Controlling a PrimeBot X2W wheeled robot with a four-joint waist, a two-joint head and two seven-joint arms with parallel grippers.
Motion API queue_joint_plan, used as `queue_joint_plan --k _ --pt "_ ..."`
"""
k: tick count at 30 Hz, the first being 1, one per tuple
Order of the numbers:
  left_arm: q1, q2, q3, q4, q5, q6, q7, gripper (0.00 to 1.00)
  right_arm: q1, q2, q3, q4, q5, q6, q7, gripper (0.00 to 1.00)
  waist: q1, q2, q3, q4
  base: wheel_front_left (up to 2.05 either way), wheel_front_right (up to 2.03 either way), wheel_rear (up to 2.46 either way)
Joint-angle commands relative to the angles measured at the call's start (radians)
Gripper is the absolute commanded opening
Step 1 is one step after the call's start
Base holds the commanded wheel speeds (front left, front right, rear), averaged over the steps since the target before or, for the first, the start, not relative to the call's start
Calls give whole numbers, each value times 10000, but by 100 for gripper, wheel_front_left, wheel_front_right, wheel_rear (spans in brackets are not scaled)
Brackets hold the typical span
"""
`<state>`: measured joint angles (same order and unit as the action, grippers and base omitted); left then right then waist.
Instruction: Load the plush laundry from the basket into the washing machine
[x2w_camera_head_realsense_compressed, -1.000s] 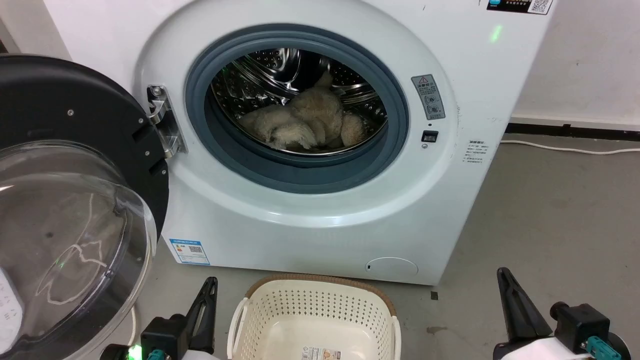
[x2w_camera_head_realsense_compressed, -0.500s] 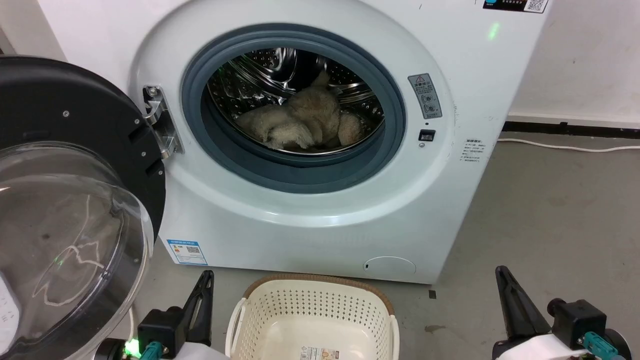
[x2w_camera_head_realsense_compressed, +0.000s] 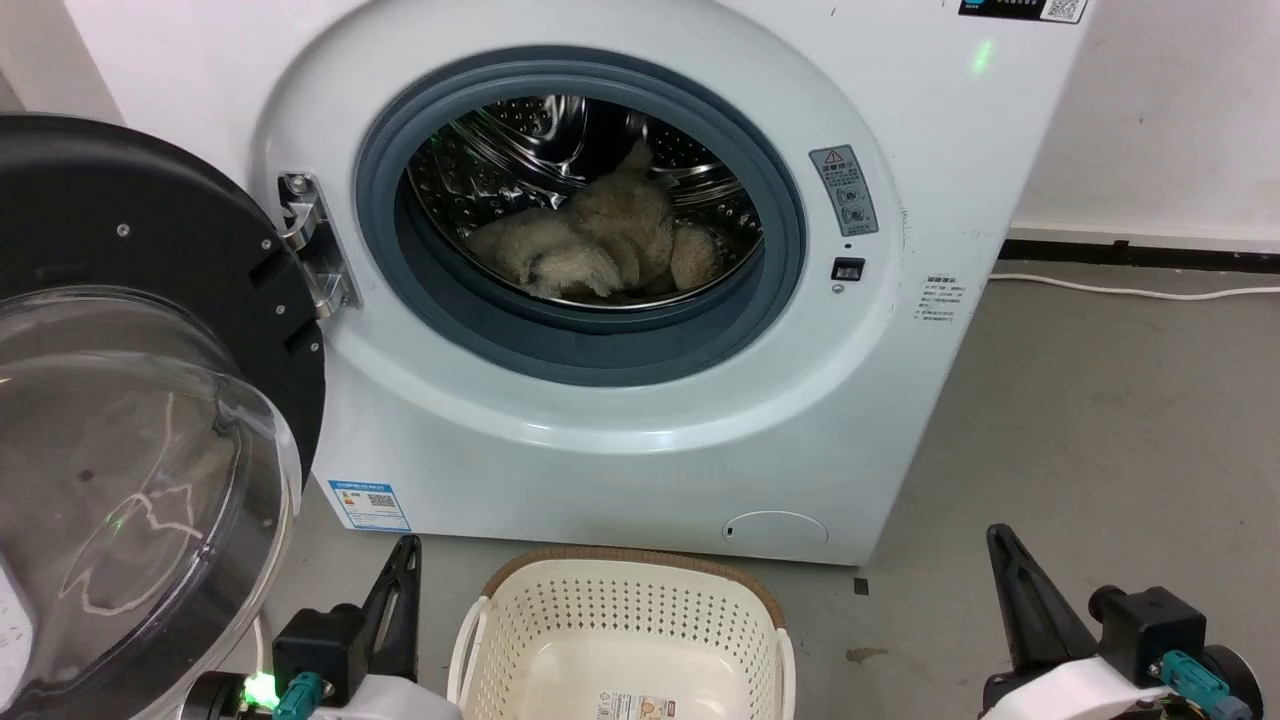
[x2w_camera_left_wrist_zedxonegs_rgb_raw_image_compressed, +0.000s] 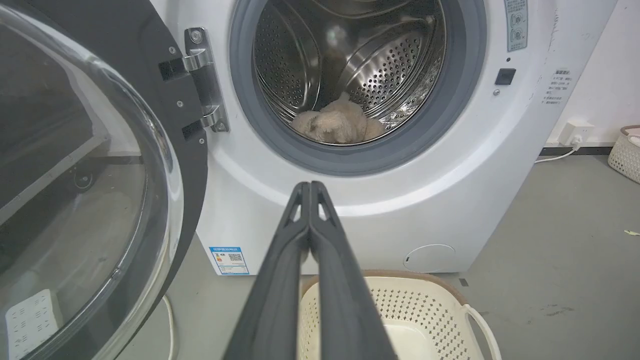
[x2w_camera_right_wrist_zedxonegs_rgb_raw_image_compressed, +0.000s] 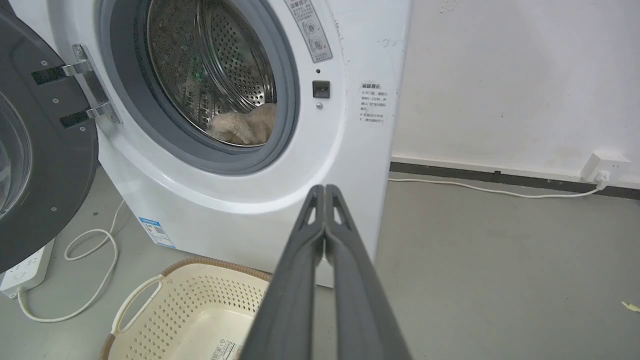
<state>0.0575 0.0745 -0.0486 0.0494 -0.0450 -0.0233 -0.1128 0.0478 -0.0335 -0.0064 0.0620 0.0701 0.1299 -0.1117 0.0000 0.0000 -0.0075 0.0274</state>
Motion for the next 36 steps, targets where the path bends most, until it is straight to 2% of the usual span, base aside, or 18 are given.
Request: queue_joint_plan --k 1,36 --pt "-180 -44 43 -90 80 45 81 0 -170 -13 12 -89 -81 5 60 0 0 0 2 -8 0 0 0" --pt "-449 -179 344 -365 332 173 793 0 -380 -19 47 -450 -503 7 779 0 0 0 52 -189 0 0 0"
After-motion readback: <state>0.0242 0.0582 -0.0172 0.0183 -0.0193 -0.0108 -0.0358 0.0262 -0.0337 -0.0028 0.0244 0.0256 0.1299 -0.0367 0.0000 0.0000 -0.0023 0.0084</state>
